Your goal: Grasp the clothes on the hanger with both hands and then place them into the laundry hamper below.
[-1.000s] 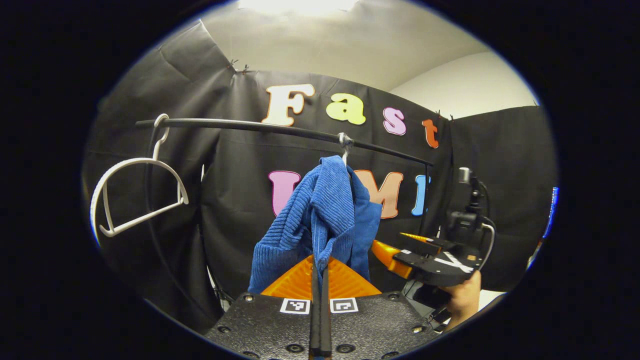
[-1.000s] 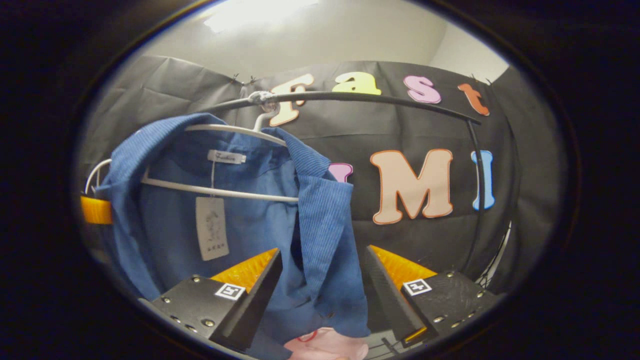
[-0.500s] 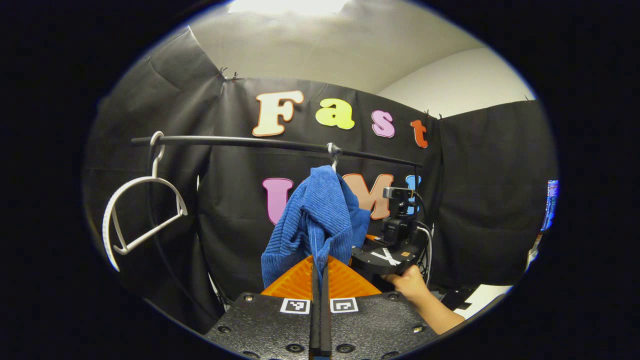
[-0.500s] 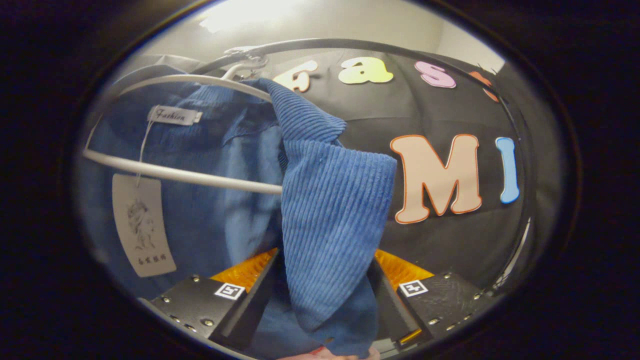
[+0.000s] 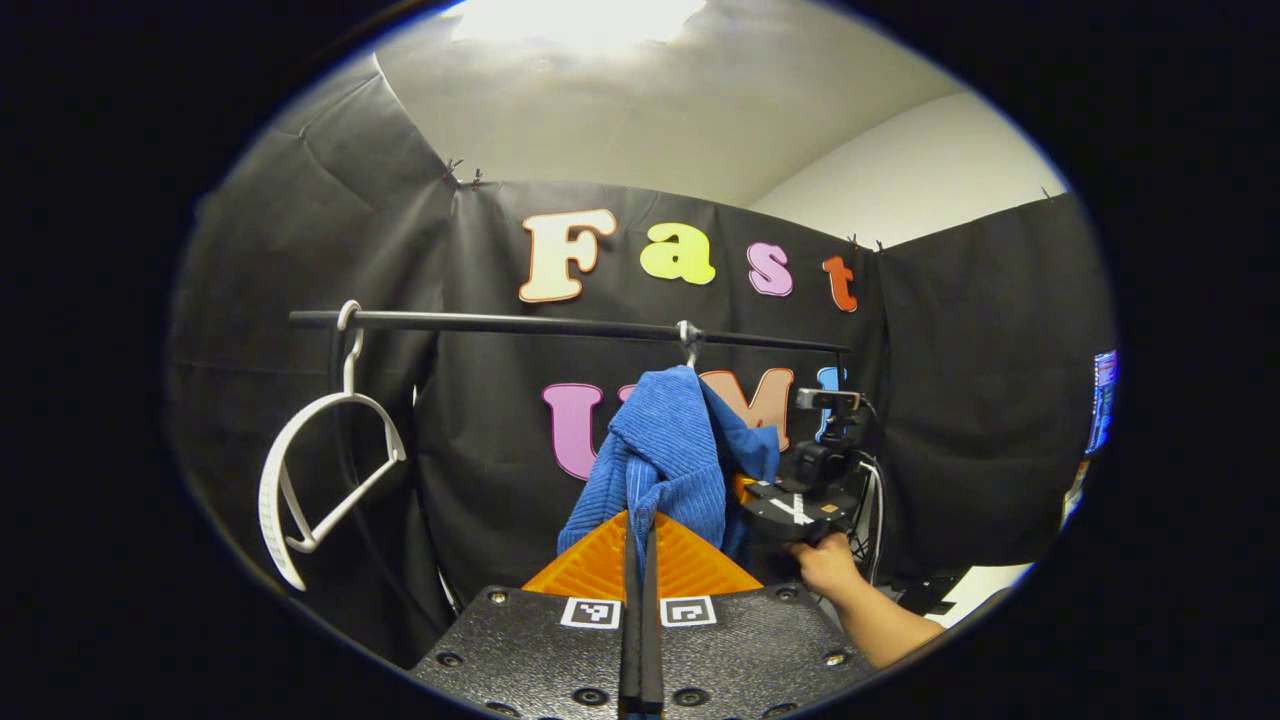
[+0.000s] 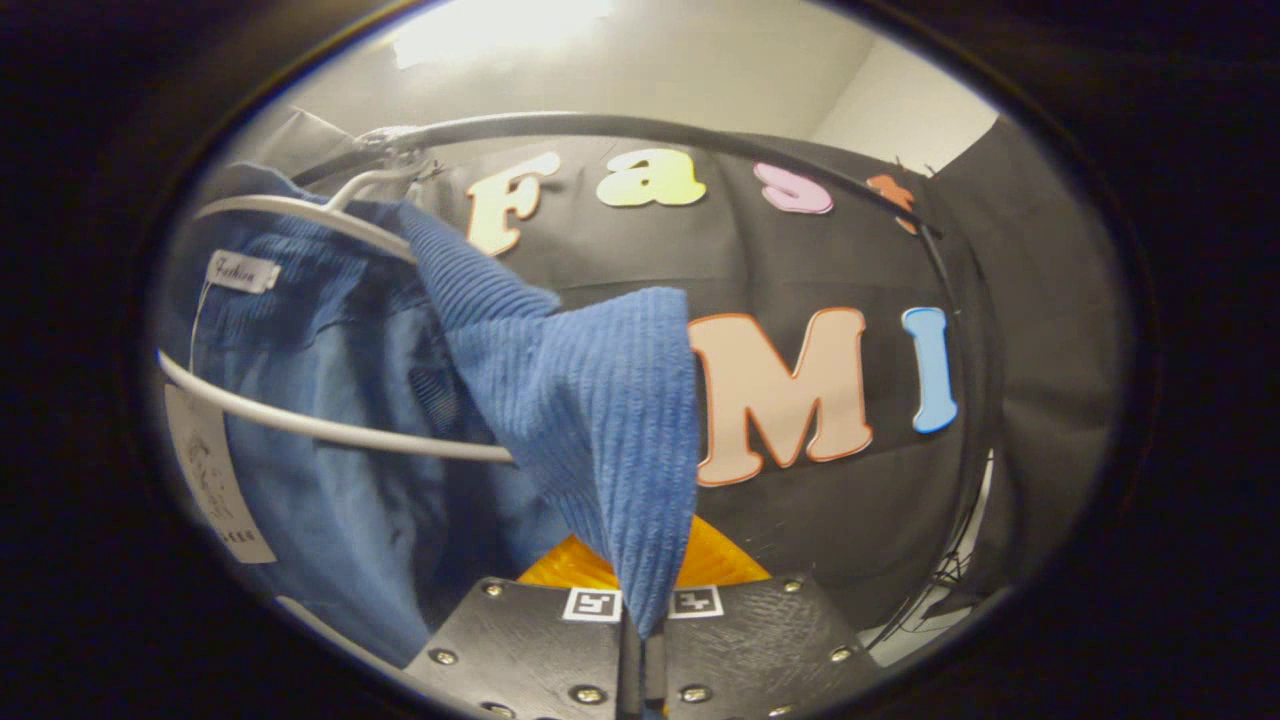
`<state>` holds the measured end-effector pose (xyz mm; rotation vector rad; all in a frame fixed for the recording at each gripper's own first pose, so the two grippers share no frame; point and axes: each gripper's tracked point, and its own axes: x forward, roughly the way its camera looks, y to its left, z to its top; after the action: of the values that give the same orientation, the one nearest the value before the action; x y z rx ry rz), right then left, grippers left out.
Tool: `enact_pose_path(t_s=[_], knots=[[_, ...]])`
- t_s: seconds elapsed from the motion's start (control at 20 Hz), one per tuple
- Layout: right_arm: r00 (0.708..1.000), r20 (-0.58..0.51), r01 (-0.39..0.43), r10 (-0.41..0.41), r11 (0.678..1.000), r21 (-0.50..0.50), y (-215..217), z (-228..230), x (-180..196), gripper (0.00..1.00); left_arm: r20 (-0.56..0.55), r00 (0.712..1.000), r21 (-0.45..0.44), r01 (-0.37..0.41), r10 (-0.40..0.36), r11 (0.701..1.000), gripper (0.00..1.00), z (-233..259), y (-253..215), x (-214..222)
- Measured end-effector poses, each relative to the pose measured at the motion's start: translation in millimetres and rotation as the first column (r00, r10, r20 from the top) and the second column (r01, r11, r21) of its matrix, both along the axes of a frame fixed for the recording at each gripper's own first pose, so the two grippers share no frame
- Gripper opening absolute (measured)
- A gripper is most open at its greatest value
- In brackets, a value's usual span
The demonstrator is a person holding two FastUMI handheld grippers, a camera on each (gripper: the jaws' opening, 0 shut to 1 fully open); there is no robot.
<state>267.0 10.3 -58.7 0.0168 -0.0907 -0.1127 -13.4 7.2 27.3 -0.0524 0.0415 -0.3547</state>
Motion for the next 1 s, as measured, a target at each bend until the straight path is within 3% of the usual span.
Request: enact_pose_path(t_s=[0.15,0.3,0.5,0.75,1.0], knots=[[0.997,0.033,0.069,-0.068,0.997,-0.035,-21,21,-3,0.0,0.02,1.0,0.006,-0.011,0.01,1.0,0.0,12,8,-2],[0.995,0.059,0.084,-0.081,0.995,-0.045,-25,42,9,0.05,0.062,0.997,0.045,-0.058,0.055,0.997,0.0,22,25,-2],[0.997,0.017,0.077,-0.076,0.992,-0.104,-28,46,32,0.02,0.074,0.992,0.048,-0.11,0.107,0.993,0.0,26,37,10],[0.999,-0.033,0.012,-0.014,0.998,-0.055,-34,37,68,0.0,0.096,0.981,0.064,-0.174,0.167,0.983,0.0,26,49,43],[0.999,-0.052,-0.011,0.009,0.999,-0.051,-50,32,100,0.0,0.045,0.984,0.037,-0.172,0.171,0.984,0.0,7,49,75]])
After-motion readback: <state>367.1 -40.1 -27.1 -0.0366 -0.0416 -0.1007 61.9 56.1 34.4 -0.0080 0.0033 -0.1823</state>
